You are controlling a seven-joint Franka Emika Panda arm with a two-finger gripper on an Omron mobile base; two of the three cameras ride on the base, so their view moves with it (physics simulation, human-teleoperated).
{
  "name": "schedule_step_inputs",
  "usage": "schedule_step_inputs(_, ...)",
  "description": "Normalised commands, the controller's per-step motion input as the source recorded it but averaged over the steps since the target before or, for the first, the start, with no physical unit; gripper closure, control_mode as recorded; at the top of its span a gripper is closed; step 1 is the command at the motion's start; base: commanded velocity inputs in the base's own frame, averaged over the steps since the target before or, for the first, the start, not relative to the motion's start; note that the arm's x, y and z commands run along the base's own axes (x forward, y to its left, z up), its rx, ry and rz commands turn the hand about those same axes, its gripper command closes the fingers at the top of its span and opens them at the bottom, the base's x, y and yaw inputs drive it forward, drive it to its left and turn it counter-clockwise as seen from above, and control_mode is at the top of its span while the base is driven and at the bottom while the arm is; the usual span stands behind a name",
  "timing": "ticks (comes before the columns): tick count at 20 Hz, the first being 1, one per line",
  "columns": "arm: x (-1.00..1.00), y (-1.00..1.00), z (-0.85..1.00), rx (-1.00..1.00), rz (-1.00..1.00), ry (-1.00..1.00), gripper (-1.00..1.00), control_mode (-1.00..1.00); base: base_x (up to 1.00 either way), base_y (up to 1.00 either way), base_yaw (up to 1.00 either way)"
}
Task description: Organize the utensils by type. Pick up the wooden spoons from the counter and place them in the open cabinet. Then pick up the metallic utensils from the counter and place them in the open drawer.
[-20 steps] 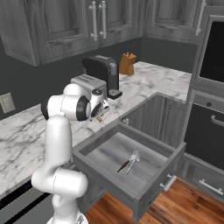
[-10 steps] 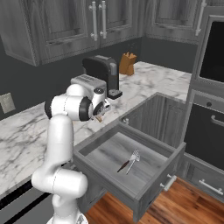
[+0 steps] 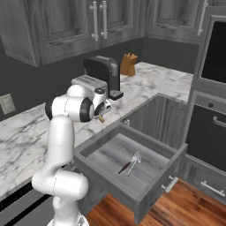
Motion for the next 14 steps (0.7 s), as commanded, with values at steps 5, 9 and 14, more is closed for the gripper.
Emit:
schedule_step_inputs(5, -0.12, 0.26, 0.22, 0.00, 0.00, -0.01, 1.00, -1.00, 0.00, 0.00, 0.00)
schedule_step_inputs(9, -0.26, 0.08, 0.58, 0.00, 0.00, 0.00, 1.00, -1.00, 0.00, 0.00, 0.00)
schedule_step_inputs(14, -0.48, 0.00, 0.51, 0.00, 0.01, 0.00, 1.00, -1.00, 0.00, 0.00, 0.00)
